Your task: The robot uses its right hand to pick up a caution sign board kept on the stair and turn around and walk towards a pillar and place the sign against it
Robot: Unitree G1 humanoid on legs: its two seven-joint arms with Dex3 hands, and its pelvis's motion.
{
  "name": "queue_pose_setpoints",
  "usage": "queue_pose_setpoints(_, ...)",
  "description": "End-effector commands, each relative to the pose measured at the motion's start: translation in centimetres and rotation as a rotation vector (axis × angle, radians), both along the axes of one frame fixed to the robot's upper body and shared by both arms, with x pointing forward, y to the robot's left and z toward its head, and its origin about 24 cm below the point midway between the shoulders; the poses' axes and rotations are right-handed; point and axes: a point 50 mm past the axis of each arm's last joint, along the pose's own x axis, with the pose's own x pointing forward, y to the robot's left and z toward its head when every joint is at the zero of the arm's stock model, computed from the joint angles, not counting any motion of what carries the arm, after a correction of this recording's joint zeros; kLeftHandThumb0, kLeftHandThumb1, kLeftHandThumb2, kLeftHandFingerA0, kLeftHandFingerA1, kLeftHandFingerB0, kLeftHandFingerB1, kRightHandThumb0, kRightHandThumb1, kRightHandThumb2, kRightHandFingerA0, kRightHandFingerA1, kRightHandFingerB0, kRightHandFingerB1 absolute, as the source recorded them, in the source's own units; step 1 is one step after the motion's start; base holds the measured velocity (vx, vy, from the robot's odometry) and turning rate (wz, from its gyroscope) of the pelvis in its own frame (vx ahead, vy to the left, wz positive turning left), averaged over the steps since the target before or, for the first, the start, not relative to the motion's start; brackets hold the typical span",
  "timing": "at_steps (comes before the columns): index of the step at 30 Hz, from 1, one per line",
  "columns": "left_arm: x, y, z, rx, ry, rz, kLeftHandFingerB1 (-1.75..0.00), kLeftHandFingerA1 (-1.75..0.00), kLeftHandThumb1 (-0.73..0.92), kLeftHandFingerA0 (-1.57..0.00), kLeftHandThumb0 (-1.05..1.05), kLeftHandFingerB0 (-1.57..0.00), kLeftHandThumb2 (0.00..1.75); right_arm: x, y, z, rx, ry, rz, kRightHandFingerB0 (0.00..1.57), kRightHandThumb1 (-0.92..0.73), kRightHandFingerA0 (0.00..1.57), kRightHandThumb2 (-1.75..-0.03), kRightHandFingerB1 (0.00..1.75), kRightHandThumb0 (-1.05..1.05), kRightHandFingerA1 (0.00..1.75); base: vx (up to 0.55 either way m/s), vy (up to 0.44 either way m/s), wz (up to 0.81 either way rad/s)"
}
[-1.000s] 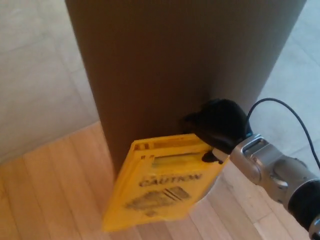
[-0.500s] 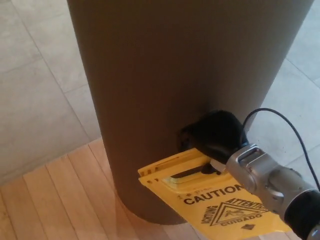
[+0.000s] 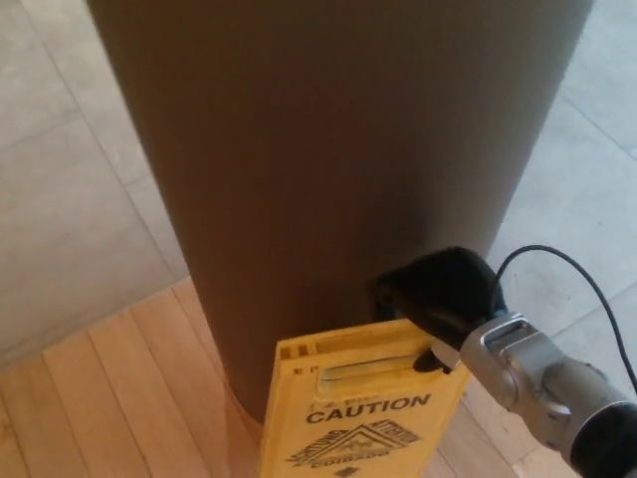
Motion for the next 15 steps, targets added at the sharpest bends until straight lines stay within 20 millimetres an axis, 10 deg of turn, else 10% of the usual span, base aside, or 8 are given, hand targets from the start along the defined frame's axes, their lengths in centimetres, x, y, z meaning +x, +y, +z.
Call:
queue_pose_setpoints(1,-0.4,0.8,0.2,0.001,0.004,0.027,-0.65,-0.88,0.56,-1.04,0.02,-0.93,0.90,0.1,-1.8,-0.4,-0.024,-0.018,-0.073,0.95,-0.53,0.92,-0.60,0.72,-0.37,1.71,0.02,0.104,-0.34)
queue_pose_setpoints(15,1.3,0.6,0.4,0.010,-0.030,0.002,-0.68,-0.91,0.52,-1.05,0.07,-0.95,0.95,-2.2,-3.3,-3.4,-0.120,0.022,-0.104,0.90,-0.54,0.90,-0.56,0.70,-0.37,1.73,0.02,0.024,0.06)
